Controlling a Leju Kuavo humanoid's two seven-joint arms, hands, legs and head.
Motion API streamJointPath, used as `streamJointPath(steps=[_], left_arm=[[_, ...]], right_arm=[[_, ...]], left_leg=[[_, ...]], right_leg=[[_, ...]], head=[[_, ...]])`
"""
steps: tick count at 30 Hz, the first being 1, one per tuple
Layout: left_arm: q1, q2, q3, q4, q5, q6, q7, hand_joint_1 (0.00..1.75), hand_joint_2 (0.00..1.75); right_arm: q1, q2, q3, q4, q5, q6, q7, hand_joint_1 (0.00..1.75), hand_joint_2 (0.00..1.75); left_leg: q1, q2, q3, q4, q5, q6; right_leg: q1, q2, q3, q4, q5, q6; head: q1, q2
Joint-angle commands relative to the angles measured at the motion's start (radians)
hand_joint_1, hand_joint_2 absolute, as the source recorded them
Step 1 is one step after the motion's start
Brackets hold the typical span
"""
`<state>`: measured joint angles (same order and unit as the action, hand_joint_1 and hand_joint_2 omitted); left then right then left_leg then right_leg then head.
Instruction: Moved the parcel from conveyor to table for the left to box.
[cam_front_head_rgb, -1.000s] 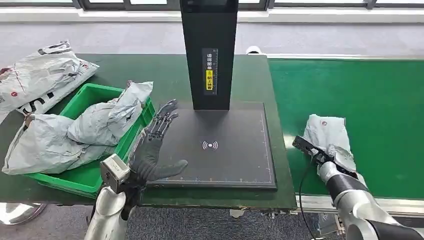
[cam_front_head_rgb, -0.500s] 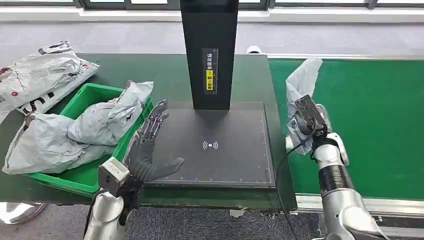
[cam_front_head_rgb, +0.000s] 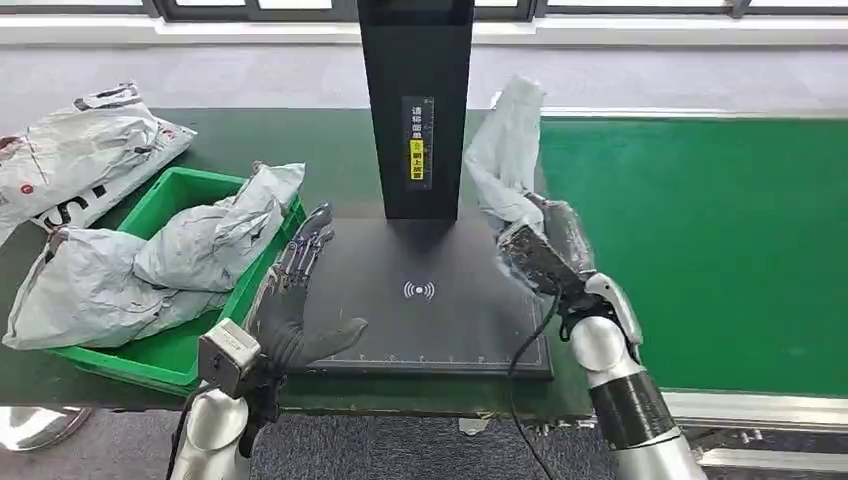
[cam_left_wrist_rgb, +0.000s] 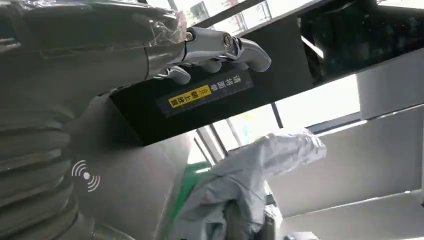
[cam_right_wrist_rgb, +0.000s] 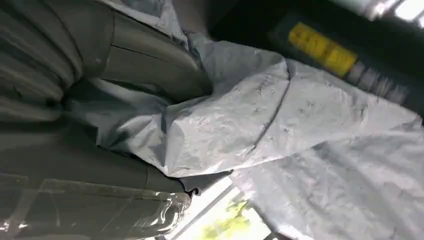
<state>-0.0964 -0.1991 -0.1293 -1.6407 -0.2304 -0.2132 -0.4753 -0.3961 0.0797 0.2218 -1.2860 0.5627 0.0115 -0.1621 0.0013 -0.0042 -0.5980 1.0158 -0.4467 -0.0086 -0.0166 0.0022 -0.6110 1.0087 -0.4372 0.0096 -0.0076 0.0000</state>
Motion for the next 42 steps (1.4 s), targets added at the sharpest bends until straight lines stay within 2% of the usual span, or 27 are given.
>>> streamJointPath(steps=[1,2,3,4,5,6,9,19,26,39,42], left_arm=[[-0.001,0.024,-0.002,0.022,0.011,0.005,0.011,0.00,1.75],[-0.001,0.028,-0.006,0.026,0.016,0.007,0.009,0.00,1.75],[-0.004,0.032,-0.012,0.032,0.020,0.006,0.009,0.00,1.75],[-0.005,0.033,-0.015,0.035,0.023,0.008,0.008,0.00,1.75],[-0.005,0.033,-0.015,0.035,0.023,0.008,0.008,0.00,1.75],[-0.007,0.034,-0.018,0.038,0.024,0.009,0.008,0.00,1.75],[-0.008,0.040,-0.028,0.046,0.032,0.011,0.010,0.00,1.75],[-0.016,0.034,-0.030,0.039,0.039,0.009,0.024,0.00,1.75],[-0.003,0.032,-0.022,0.024,0.037,-0.003,0.032,0.00,1.75],[-0.004,0.032,-0.023,0.026,0.036,-0.004,0.034,0.00,1.75],[-0.007,0.031,-0.020,0.026,0.032,-0.009,0.039,0.00,1.75]], right_arm=[[-0.004,0.011,0.362,0.149,0.039,-0.004,0.042,1.75,1.75],[-0.004,0.011,0.376,0.172,0.043,-0.006,0.045,1.75,1.75],[-0.008,0.009,0.393,0.209,0.049,-0.001,0.052,1.12,1.75],[-0.009,0.008,0.397,0.225,0.050,-0.008,0.051,1.12,1.75],[-0.009,0.008,0.397,0.225,0.050,-0.008,0.051,0.10,1.75],[-0.013,0.006,0.400,0.238,0.049,-0.011,0.047,0.00,1.75],[-0.029,0.004,0.409,0.313,0.050,0.007,0.065,0.00,1.75],[-0.055,-0.029,0.380,0.397,0.041,0.004,0.088,0.00,1.75],[-0.128,-0.060,0.230,0.499,0.080,-0.092,0.131,0.00,1.75],[-0.121,-0.052,0.225,0.495,0.090,-0.089,0.126,0.00,1.75],[-0.145,-0.075,0.111,0.493,0.034,-0.135,0.119,0.00,1.75]], left_leg=[[0.001,0.004,0.004,-0.003,-0.001,-0.001],[0.002,0.004,0.005,-0.003,-0.001,-0.001],[0.001,0.002,0.004,-0.003,-0.001,-0.001],[0.003,0.001,0.003,-0.002,0.000,-0.001],[0.002,0.002,0.005,-0.003,-0.001,-0.001],[0.002,0.001,0.003,-0.002,-0.001,0.000],[0.002,0.001,0.004,-0.003,0.000,0.000],[0.002,-0.001,0.003,-0.003,0.000,0.000],[0.001,-0.002,0.002,-0.002,0.001,0.000],[0.002,-0.001,0.001,-0.001,0.000,0.000],[0.002,-0.002,0.002,-0.001,0.000,0.000]], right_leg=[[0.001,0.004,0.003,-0.002,0.000,-0.001],[0.002,0.004,0.004,-0.004,0.001,-0.002],[0.001,0.002,0.004,-0.002,0.000,-0.001],[0.003,0.001,0.003,-0.003,0.000,-0.001],[0.003,0.001,0.004,-0.003,0.000,-0.001],[0.002,0.001,0.003,-0.002,0.000,-0.001],[0.002,0.000,0.004,-0.003,0.000,-0.001],[0.003,-0.002,0.004,-0.003,0.000,-0.001],[0.002,-0.002,0.003,-0.003,0.000,-0.001],[0.002,-0.001,0.002,-0.001,0.000,-0.001],[0.002,-0.002,0.003,-0.002,0.000,-0.001]], head=[[0.000,0.000],[0.000,0.000],[0.000,0.000],[0.000,0.000],[0.000,0.000],[0.000,0.000],[0.000,0.000],[0.000,0.000],[0.000,0.000],[0.000,0.000],[0.000,0.000]])
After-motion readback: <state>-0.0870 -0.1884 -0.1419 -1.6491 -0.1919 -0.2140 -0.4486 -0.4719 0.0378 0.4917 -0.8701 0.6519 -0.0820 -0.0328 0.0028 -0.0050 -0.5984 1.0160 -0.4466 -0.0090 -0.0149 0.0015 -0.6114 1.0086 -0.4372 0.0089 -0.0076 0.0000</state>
